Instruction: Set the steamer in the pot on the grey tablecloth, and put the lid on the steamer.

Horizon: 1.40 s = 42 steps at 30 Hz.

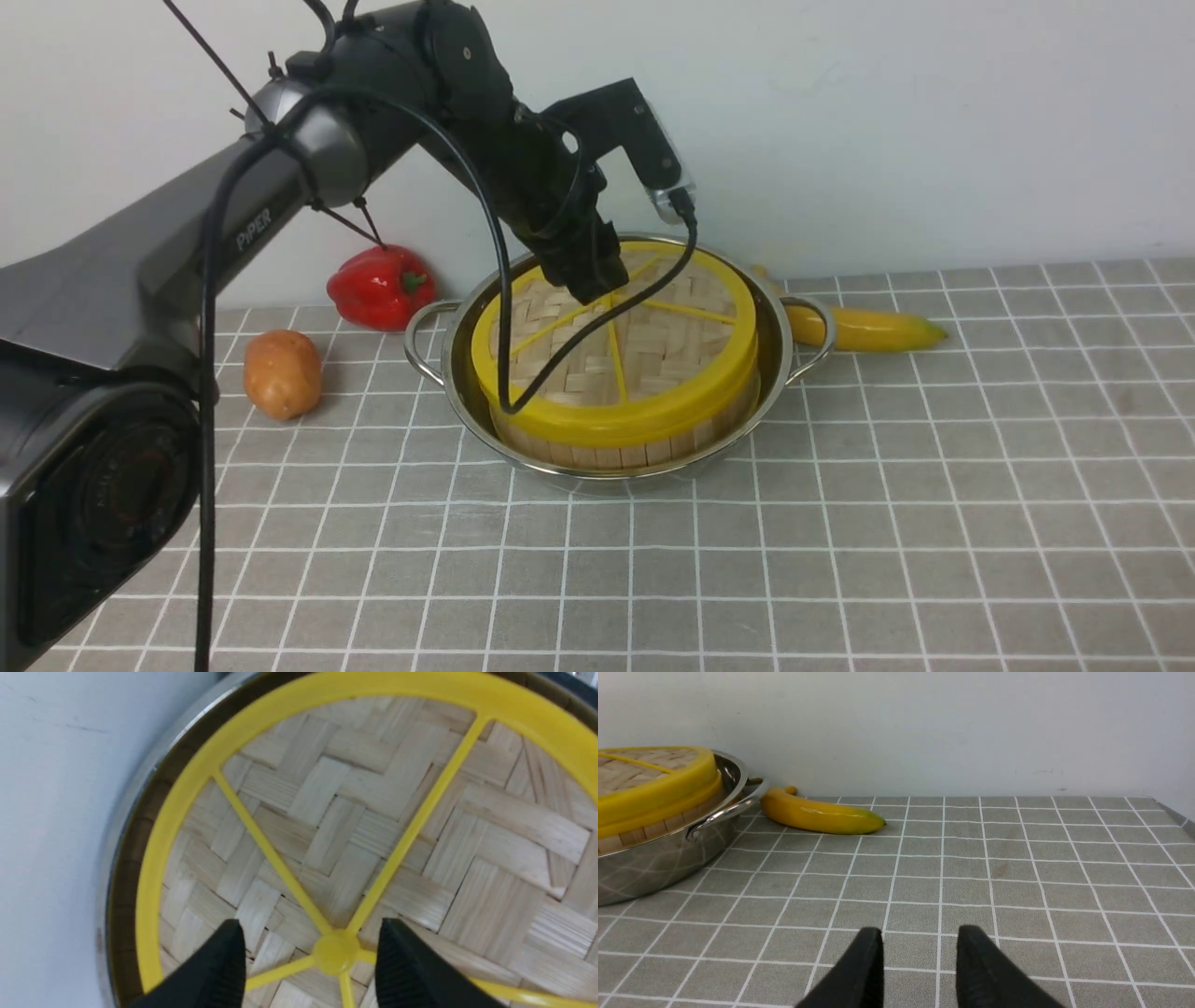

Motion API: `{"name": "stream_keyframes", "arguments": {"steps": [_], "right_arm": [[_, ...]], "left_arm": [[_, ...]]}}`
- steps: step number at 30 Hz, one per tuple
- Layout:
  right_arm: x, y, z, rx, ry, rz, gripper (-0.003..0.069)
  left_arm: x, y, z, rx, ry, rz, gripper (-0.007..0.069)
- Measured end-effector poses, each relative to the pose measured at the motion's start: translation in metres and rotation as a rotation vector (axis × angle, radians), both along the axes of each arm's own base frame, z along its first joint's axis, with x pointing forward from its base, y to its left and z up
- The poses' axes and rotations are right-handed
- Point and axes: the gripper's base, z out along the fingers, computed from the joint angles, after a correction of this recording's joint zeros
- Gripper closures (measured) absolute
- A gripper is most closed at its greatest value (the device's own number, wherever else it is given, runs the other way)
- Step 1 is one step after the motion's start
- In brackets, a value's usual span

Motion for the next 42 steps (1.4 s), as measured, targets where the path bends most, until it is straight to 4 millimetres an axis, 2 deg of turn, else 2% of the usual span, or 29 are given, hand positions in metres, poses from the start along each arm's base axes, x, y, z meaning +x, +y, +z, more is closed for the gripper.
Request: {"name": "stream_keyframes", "arguments": {"steps": [3,5,7,8,9,10,12,16,20,34,37,42], "right_arm": [[0.000,0.000,0.000,0.000,0.000,0.000,0.0416],[0.000,0.000,0.000,0.001,0.000,0.000,0.0416],[0.000,0.000,0.000,0.001,0.000,0.000,0.0416],[0.000,0.000,0.000,0.001,0.000,0.000,0.0416],[0.000,0.000,0.000,0.001,0.000,0.000,0.0416],[0.000,0.000,0.000,0.001,0.000,0.000,0.0416],[0.000,0.000,0.000,0.001,0.000,0.000,0.0416],[0.000,0.000,0.000,0.001,0.000,0.000,0.0416],[0.000,0.000,0.000,0.000,0.000,0.000,0.0416],[0.000,0.000,0.000,0.000,0.000,0.000,0.0416],[0.000,0.000,0.000,0.000,0.000,0.000,0.0416],[0.000,0.000,0.000,0.000,0.000,0.000,0.0416]], "left_arm": [[-0.003,0.001,0.013,-0.013,0.000,0.014,0.0267],[-0.010,0.003,0.045,-0.055,-0.020,0.072,0.0267],[-0.014,0.006,0.061,-0.074,-0.038,0.104,0.0267],[-0.020,0.009,0.081,-0.103,-0.062,0.147,0.0267],[-0.020,0.009,0.081,-0.100,-0.063,0.148,0.0267],[-0.027,0.014,0.104,-0.134,-0.097,0.208,0.0267],[-0.039,0.020,0.130,-0.184,-0.120,0.284,0.0267],[-0.059,0.027,0.164,-0.287,-0.135,0.388,0.0267],[-0.063,0.029,0.175,-0.329,-0.156,0.414,0.0267],[-0.065,0.033,0.174,-0.341,-0.130,0.460,0.0267],[-0.076,0.043,0.178,-0.338,-0.129,0.477,0.0267],[-0.122,0.077,0.189,-0.390,-0.232,0.541,0.0267]]}}
